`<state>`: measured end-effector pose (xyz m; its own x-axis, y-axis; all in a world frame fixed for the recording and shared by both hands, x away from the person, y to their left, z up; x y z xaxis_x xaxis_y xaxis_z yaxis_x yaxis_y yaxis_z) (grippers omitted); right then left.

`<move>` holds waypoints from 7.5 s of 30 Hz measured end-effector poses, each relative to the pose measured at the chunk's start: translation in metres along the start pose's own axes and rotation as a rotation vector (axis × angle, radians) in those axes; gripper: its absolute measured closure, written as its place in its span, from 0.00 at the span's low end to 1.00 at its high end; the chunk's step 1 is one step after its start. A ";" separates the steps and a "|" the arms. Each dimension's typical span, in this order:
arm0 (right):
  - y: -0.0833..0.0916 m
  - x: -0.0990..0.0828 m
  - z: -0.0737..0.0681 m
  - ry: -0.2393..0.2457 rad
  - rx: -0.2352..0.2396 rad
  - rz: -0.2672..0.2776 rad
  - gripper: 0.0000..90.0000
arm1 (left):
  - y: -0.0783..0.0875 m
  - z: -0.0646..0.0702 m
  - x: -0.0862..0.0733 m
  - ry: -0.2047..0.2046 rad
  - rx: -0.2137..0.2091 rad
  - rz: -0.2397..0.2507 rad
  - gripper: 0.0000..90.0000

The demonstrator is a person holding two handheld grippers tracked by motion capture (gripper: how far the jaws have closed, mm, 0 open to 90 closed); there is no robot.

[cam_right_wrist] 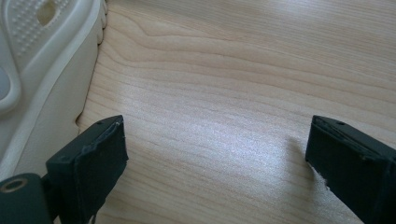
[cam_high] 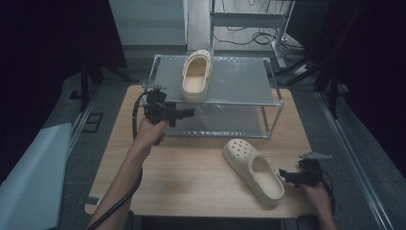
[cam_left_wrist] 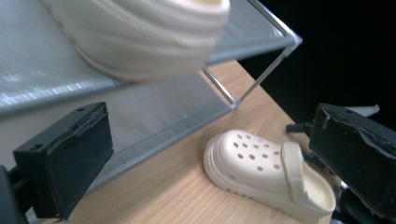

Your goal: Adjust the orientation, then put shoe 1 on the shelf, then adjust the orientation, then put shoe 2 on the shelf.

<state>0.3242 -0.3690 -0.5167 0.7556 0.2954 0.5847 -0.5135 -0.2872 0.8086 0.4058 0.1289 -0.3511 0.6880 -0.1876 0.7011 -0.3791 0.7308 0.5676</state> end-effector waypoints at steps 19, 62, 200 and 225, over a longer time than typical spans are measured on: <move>0.001 0.000 -0.001 0.014 -0.019 0.002 0.06 | -0.021 -0.004 -0.083 -0.087 0.050 -0.032 0.00; -0.004 0.004 -0.035 0.131 0.052 -0.052 0.09 | -0.055 -0.014 -0.169 -0.208 0.252 -0.073 0.00; 0.089 0.157 -0.058 -0.420 0.705 -0.022 0.86 | -0.058 -0.019 -0.171 -0.197 0.206 -0.113 0.00; 0.064 0.231 -0.061 -0.534 0.648 0.033 0.86 | -0.056 -0.020 -0.171 -0.194 0.192 -0.105 0.00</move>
<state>0.4407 -0.2636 -0.3260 0.9192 -0.1467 0.3655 -0.3264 -0.8031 0.4985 0.3217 0.1334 -0.5111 0.6052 -0.3914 0.6932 -0.4353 0.5665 0.6998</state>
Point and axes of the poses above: each handheld gripper's, and its own axes: y roughly backward along the jaws, x roughly out of its top, z roughly to its right, the point moved 1 cm from there along -y, roughly forward along the jaws, and after that the axes turned 7 degrees about -z, right-handed, at the moved point
